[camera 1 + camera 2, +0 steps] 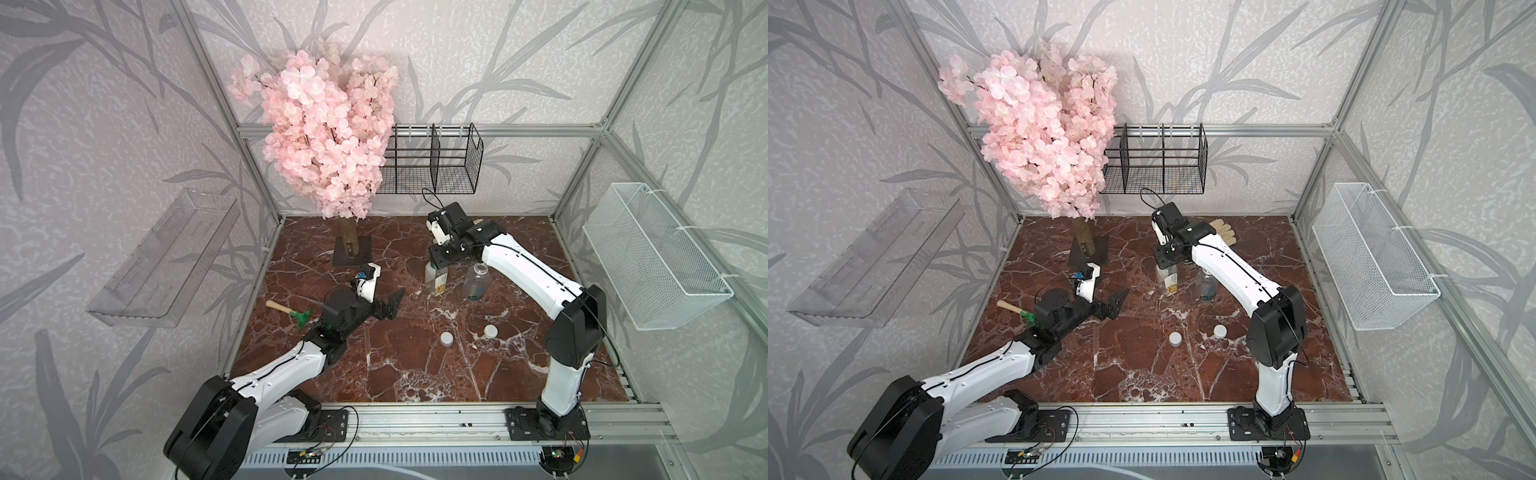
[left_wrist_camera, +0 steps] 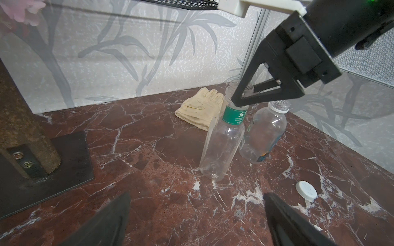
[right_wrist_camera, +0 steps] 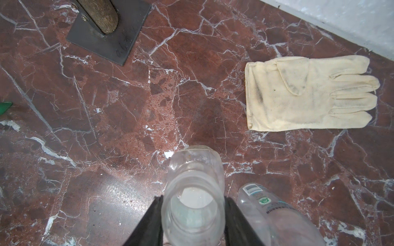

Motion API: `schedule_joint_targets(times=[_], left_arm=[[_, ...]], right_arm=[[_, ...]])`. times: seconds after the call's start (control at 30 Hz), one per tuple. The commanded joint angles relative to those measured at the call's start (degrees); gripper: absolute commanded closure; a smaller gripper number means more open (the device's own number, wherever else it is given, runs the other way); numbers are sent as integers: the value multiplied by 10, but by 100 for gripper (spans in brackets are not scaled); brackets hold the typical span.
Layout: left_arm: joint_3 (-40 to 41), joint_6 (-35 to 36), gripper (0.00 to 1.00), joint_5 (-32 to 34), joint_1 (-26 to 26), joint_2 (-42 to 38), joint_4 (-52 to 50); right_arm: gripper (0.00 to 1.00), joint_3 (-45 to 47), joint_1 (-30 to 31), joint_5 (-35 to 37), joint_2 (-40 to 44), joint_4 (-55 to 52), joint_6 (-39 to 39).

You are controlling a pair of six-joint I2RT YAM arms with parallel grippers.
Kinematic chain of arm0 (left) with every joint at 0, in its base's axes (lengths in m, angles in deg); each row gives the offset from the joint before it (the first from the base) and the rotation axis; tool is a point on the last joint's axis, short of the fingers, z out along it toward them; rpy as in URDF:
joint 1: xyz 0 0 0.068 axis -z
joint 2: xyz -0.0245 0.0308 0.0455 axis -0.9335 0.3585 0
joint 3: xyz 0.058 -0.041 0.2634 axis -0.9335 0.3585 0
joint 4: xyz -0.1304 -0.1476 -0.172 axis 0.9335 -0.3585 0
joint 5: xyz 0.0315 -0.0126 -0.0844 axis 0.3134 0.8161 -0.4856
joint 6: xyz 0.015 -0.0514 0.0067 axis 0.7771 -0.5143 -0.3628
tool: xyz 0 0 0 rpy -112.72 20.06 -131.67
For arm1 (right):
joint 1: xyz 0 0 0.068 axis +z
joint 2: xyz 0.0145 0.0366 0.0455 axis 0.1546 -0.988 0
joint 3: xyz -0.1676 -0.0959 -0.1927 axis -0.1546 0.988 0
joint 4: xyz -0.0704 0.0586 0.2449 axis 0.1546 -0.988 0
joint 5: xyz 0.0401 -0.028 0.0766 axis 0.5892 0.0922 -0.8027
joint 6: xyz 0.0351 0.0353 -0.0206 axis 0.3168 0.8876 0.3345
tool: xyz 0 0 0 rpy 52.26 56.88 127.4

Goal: Screw on the bottle caps
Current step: Move the plastic bottle to the center of the board.

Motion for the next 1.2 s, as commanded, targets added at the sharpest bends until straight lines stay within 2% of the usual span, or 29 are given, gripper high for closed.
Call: schedule_joint_targets(times=[0.0,0.2,0.37,0.77,1.0,1.17], left_arm=[[-9,9,0,-14,1,-9,10],[20,27,1,-50,7,-39,65],[56,75,2,-46,35,-90,95],[100,83,10,18,128,-141,89],[117,74,9,53,137,-159,78],[136,84,4,69,137,-185,84]], right_arm=[[76,-11,4,15,-8,-1,-9],[82,-1,13,-1,18,-2,-19],[83,26,31,-20,61,6,-13],[84,102,102,-37,149,26,26],[84,137,138,-18,158,41,42],[84,157,153,-13,153,56,47]])
